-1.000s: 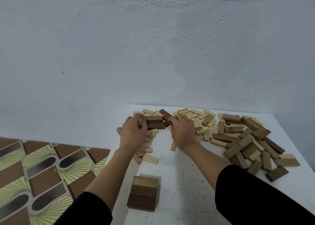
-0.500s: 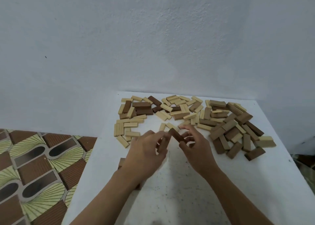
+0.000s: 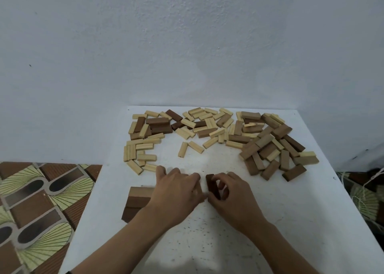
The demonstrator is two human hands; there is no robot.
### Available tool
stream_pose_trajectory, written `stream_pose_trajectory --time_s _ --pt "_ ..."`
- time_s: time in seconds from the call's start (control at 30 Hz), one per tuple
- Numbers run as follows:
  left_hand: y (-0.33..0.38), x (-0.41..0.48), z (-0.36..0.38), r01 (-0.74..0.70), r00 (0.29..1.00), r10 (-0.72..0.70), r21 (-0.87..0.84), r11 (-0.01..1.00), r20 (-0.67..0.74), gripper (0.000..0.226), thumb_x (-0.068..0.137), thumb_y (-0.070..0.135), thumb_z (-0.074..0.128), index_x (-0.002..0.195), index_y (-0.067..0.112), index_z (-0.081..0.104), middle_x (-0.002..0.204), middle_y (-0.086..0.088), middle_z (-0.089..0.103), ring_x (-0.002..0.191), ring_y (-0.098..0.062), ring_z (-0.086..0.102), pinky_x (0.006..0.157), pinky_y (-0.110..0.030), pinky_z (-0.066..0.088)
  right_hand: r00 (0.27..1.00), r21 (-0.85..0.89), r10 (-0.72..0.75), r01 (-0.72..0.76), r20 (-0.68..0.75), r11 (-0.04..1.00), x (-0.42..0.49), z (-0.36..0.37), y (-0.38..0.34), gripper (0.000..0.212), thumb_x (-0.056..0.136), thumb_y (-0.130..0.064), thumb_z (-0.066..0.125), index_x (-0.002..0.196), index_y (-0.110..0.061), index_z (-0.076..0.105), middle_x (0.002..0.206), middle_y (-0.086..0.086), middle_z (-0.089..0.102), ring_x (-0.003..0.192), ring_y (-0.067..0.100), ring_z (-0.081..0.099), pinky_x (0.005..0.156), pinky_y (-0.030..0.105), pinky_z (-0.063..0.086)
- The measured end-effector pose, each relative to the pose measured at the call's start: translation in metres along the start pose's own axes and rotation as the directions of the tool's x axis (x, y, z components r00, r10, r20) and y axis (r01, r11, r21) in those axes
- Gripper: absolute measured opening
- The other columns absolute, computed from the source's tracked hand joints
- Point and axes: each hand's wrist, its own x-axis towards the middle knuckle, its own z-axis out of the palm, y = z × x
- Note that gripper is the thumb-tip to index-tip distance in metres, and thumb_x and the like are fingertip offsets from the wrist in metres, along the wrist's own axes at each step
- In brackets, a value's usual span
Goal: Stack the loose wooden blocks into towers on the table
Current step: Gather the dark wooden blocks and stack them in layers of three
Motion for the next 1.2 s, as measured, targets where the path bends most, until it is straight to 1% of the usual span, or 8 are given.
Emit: stream_pose_trajectory --time_s 0.17,0.3,0.43,0.6,0.73,0.93,1.1,1.2 --pt "-0.027 0.005 -0.014 0.048 0.995 -0.060 -0.151 0.987 -0.075 0.030 0.098 0.063 0.041 0.112 0.038 0.048 0.093 0.016 0.067 0.094 -0.009 0.060 0.100 -0.042 0.029 0.998 -0.061 -0.034 0.031 -0.055 0.998 0.017 -0.002 -0.007 0.014 0.092 -0.040 0.065 0.100 -0.029 0.066 0.087 -0.015 0.054 0.074 0.004 0.053 0.065 0.015 0.043" --pt "-0.075 0.033 -0.028 0.117 0.951 -0.196 -0.307 0.944 -0.238 0.009 0.097 0.044 0.056 0.103 0.037 0.057 0.086 0.018 0.064 0.086 -0.004 0.062 0.099 -0.040 0.033 0.991 -0.028 -0.049 0.046 -0.125 0.999 0.036 -0.001 -0.009 0.004 0.094 -0.027 0.064 0.094 -0.026 0.067 0.084 -0.013 0.057 0.073 0.005 0.056 0.069 0.023 0.052" --pt "-0.123 0.078 -0.027 0.216 0.894 -0.331 -0.357 0.909 -0.302 0.024 0.099 0.026 0.050 0.121 0.028 0.056 0.117 0.005 0.058 0.112 -0.022 0.051 0.092 -0.043 0.029 0.985 0.016 -0.079 0.082 -0.155 0.996 0.052 0.001 -0.010 0.005 0.094 -0.021 0.063 0.092 -0.025 0.066 0.084 -0.010 0.059 0.077 0.005 0.057 0.070 0.022 0.051" --pt "-0.140 0.124 -0.017 0.214 0.959 -0.235 -0.137 0.967 -0.160 0.041 0.104 0.024 0.036 0.145 0.029 0.042 0.150 0.007 0.044 0.135 -0.027 0.031 0.096 -0.049 0.027 0.989 0.038 -0.056 0.062 -0.139 0.997 0.059 0.012 -0.001 0.005 0.094 -0.018 0.065 0.093 -0.022 0.068 0.086 -0.008 0.061 0.079 0.007 0.058 0.072 0.024 0.052" --pt "-0.138 0.134 -0.011 0.220 0.958 -0.217 -0.004 0.976 -0.185 0.024 0.101 0.023 0.044 0.122 0.025 0.055 0.133 0.008 0.054 0.128 -0.024 0.036 0.088 -0.046 0.020 0.990 0.087 -0.051 0.062 -0.131 0.994 0.059 0.015 0.006 0.006 0.092 -0.015 0.067 0.094 -0.021 0.069 0.087 -0.008 0.061 0.081 0.004 0.057 0.073 0.014 0.045" --pt "-0.139 0.135 -0.011 0.212 0.931 -0.215 -0.040 0.976 -0.294 0.011 0.097 0.022 0.054 0.108 0.024 0.058 0.112 0.010 0.063 0.116 -0.021 0.044 0.086 -0.042 0.014 0.993 0.106 -0.057 0.067 -0.102 0.992 0.061 0.015 0.011 0.005 0.092 -0.015 0.068 0.094 -0.019 0.069 0.087 -0.006 0.061 0.081 0.004 0.056 0.072 0.010 0.044" --pt "-0.127 0.113 -0.030 0.095 0.919 -0.214 -0.340 0.936 -0.330 0.021 0.099 0.028 0.056 0.120 0.027 0.051 0.094 0.009 0.063 0.090 -0.017 0.059 0.084 -0.038 0.033 0.995 0.143 -0.031 0.045 -0.099 0.989 0.063 0.016 0.010 0.004 0.093 -0.018 0.067 0.095 -0.019 0.070 0.088 -0.005 0.062 0.082 0.006 0.057 0.073 0.016 0.047" --pt "-0.101 0.079 -0.050 -0.057 0.935 -0.171 -0.608 0.792 -0.311 0.024 0.096 0.020 0.064 0.117 0.026 0.056 0.080 0.006 0.066 0.071 -0.009 0.061 0.068 -0.018 0.049 0.995 0.189 -0.036 0.054 -0.097 0.980 0.059 0.013 0.010 0.006 0.092 -0.017 0.067 0.098 -0.020 0.070 0.089 -0.006 0.062 0.084 0.006 0.057 0.076 0.018 0.048"
